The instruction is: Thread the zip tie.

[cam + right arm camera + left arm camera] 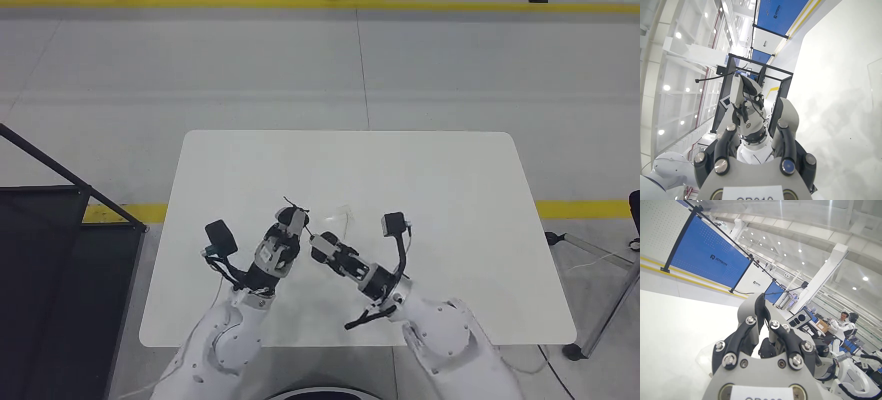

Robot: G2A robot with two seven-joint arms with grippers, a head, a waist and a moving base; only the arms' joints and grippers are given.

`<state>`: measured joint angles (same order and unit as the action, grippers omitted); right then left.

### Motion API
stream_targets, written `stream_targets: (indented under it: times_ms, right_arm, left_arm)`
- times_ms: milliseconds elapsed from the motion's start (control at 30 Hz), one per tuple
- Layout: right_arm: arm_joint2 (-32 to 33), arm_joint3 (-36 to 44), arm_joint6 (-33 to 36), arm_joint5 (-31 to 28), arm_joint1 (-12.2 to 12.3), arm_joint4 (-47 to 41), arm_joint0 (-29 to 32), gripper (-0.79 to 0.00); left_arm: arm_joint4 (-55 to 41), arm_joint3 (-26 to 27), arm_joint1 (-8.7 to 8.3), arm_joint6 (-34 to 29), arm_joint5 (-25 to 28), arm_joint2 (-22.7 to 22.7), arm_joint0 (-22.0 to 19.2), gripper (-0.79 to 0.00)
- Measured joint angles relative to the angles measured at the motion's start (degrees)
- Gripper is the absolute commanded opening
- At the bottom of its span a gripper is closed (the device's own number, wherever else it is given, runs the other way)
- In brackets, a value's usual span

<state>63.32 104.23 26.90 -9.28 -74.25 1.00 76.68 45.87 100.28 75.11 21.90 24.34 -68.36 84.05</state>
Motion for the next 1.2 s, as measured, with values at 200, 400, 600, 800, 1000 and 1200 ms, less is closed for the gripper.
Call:
stream_targets:
  times_ms: [200, 400, 600, 800, 1000, 1200]
  right_arm:
    - [-0.4, -0.5, 0.2, 0.2, 0.0, -0.2, -0.5, -0.413]
    - [-0.3, -0.6, -0.8, 0.4, -0.1, -1.1, -0.6, -0.474]
    - [-0.4, -0.6, -0.6, 0.2, -0.1, -1.2, -0.7, -0.523]
    - [-0.4, -0.7, -0.3, 0.4, 0.0, -1.2, -0.8, -0.68]
    - [-0.6, -0.7, -0.2, 0.6, 0.0, -1.0, -0.9, -0.785]
    - [-0.7, -0.8, -0.2, 0.6, 0.0, -1.2, -1.1, -0.785]
  left_arm:
    - [0.0, 0.0, 0.08, -0.2, 0.3, -0.1, 0.1, -0.785]
    - [0.4, 0.1, 0.1, -0.3, 1.0, -0.3, 0.4, -0.785]
    - [0.7, 0.2, 0.16, -0.4, 1.1, -0.4, 0.5, -0.785]
    - [0.9, 0.2, 0.24, -0.4, 1.1, -0.5, 0.6, -0.785]
    - [0.9, 0.2, 0.32, -0.5, 1.1, -0.5, 0.6, -0.785]
    - [1.0, 0.1, 0.39, -0.5, 1.3, -0.6, 0.5, -0.785]
